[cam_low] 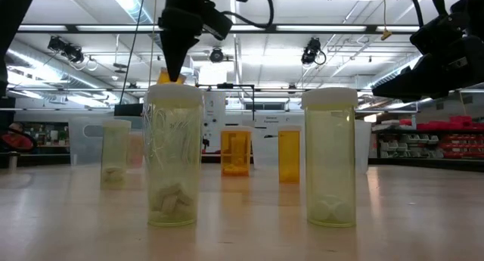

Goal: Pick and place medicine bottles into bin by pill shape (circle, oval)
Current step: Put the large orange pill bottle into the left transparent bin

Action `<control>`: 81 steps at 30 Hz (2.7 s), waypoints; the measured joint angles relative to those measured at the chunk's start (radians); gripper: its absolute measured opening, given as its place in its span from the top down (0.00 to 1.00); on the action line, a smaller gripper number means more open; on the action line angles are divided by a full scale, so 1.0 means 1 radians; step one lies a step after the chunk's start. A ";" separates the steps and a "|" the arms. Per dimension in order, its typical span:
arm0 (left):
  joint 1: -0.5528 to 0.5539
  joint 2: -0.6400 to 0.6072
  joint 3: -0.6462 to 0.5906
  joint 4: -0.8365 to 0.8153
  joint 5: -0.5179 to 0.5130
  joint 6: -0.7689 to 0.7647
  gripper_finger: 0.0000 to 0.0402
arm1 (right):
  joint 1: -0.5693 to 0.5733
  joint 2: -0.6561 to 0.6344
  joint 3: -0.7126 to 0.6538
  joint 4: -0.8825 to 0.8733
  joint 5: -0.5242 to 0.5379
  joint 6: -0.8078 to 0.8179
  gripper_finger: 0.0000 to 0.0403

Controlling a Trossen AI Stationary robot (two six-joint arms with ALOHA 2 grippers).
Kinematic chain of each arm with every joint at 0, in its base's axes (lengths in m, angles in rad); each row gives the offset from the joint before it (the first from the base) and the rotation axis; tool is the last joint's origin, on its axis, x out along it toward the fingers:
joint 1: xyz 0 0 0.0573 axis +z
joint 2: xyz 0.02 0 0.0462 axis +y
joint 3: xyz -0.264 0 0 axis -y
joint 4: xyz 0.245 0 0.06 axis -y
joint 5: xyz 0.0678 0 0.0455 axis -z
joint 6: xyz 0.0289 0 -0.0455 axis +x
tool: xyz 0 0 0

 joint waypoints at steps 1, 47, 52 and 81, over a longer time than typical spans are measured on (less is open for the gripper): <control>-0.004 0.000 -0.001 0.001 -0.004 0.000 0.44 | 0.000 0.000 0.000 0.000 0.000 0.000 0.77; 0.085 -0.620 -0.982 0.633 0.111 -0.341 0.44 | 0.000 0.000 0.000 0.000 0.000 0.000 0.77; 0.095 -0.620 -0.982 0.632 0.117 -0.352 0.43 | 0.000 0.000 0.000 0.000 0.000 0.000 0.77; 0.111 -0.619 -0.857 0.637 0.111 -0.213 0.22 | 0.000 0.000 0.000 0.000 0.000 0.000 0.77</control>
